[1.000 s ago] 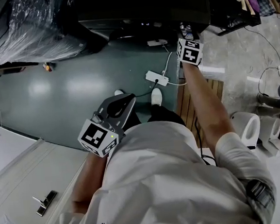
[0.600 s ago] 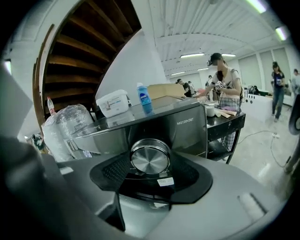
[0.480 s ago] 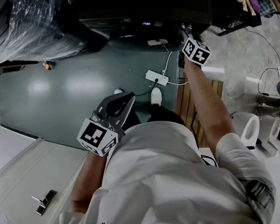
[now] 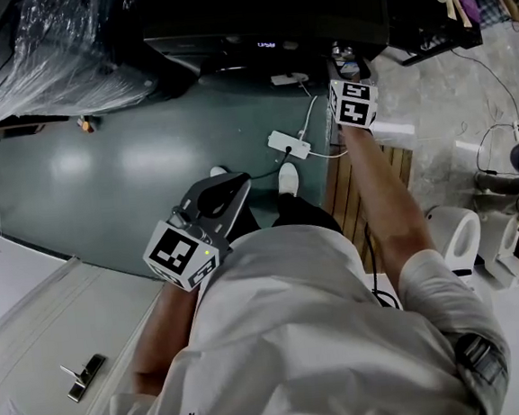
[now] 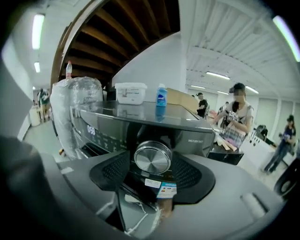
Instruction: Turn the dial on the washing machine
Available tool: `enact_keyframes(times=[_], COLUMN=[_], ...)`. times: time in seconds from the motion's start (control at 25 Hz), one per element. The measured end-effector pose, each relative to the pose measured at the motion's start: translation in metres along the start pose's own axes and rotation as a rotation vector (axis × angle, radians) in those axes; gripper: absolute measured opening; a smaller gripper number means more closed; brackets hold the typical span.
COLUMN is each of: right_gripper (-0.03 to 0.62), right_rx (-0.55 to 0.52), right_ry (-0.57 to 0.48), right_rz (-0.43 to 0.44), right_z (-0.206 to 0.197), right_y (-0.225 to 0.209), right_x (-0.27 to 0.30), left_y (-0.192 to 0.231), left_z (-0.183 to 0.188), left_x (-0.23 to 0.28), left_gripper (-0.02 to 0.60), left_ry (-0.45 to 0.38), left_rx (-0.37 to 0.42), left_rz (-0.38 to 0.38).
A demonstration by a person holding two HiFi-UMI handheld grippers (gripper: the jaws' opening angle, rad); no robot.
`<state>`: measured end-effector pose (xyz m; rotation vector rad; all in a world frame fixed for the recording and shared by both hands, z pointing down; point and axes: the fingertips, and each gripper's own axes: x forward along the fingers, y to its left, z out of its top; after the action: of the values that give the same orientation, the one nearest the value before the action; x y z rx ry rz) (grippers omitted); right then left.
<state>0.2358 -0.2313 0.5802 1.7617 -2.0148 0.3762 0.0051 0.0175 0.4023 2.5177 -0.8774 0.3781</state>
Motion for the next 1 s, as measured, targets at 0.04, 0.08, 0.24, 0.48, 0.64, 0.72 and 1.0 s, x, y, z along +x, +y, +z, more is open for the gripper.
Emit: enact_keyframes(times=[0.04, 0.08, 0.24, 0.48, 0.64, 0.72, 1.0], right_gripper=[0.255, 0.255, 0.255, 0.253, 0.253, 0.253, 0.253], right_rx=[-0.041, -0.070, -0.108, -0.061, 0.012, 0.090, 0.305], right_ry=[0.006, 0.010, 0.027, 0.052, 0.058, 0.053, 0.022], right_rz=[-0.003, -0.006, -0.029, -0.049, -0.054, -0.045, 0.000], right_z=[0.000, 0.000, -0.002, -0.009, -0.003, -0.003, -0.005], right_y=[0.003, 0.005, 0.004, 0.001, -0.002, -0.003, -0.008], right_x=[0.001, 0.002, 0.009, 0.019, 0.015, 0.014, 0.012], left_y=[0.000, -0.001, -0.001, 0.002, 0.003, 0.003, 0.002], left_z=[0.000, 0.000, -0.002, -0.004, -0.002, -0.001, 0.001], left_x=[0.000, 0.001, 0.001, 0.000, 0.000, -0.001, -0.002], left_gripper=[0.057, 0.057, 0.057, 0.057, 0.057, 0.057, 0.057], left_ry=[0.000, 0.000, 0.003, 0.010, 0.003, 0.001, -0.001], left_rx=[0.001, 0.001, -0.005, -0.011, -0.012, -0.010, -0.003], left_rz=[-0.001, -0.002, 0.001, 0.012, 0.018, 0.017, 0.015])
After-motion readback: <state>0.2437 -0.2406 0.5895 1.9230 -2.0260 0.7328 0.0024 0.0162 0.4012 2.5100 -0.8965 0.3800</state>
